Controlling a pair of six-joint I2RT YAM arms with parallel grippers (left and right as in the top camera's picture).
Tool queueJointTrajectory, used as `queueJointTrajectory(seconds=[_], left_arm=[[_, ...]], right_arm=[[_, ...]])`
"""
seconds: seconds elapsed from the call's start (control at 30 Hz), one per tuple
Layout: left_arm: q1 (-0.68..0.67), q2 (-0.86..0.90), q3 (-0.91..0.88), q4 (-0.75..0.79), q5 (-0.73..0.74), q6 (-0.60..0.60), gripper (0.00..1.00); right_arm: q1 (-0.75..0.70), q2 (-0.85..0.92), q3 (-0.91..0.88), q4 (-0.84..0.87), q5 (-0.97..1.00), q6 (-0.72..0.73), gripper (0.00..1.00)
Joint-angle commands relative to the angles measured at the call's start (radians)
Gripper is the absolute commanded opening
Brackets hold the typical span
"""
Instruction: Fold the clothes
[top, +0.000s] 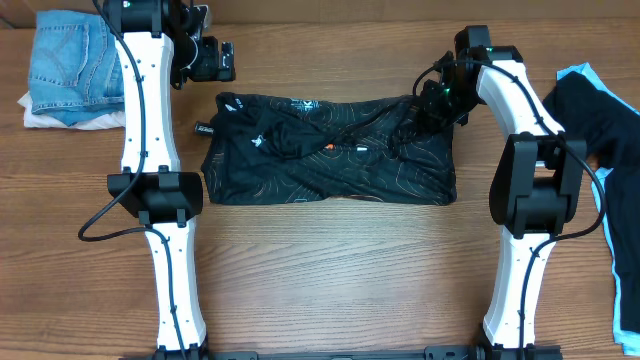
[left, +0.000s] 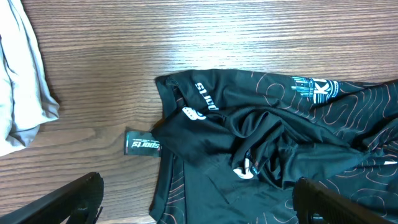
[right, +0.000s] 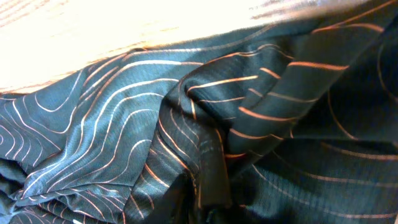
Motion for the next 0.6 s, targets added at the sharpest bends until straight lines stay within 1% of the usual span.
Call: queueJointTrajectory(seconds=[0.0,0.07,0.23,0.43,0.57], left_arm=[[-0.005,-0.034,0.019,-0.002,0.012,-0.009,1.0],[-0.005,-0.034,0.019,-0.002,0.012,-0.009,1.0],[-0.005,-0.034,0.019,-0.002,0.012,-0.01,1.0],[-0.005,-0.034,0.019,-0.002,0.012,-0.01,1.0],[-0.005,-0.034,0.019,-0.002,0.012,-0.01,1.0]], right_arm=[[0.0,-0.002,0.046,-0.019,-0.006,0.021,0.08],[0.005,-0.002,0.079,-0.042,-0.009,0.028,0.04],[0.042,-0.002,0.095,-0.022,-0.117,0.029,0.04],[0.127,-0.001,0.095,0.02,-0.121,0.09,0.05],[0.185,-0.001,0.094,0.064,-0.118,0.093,0.23]])
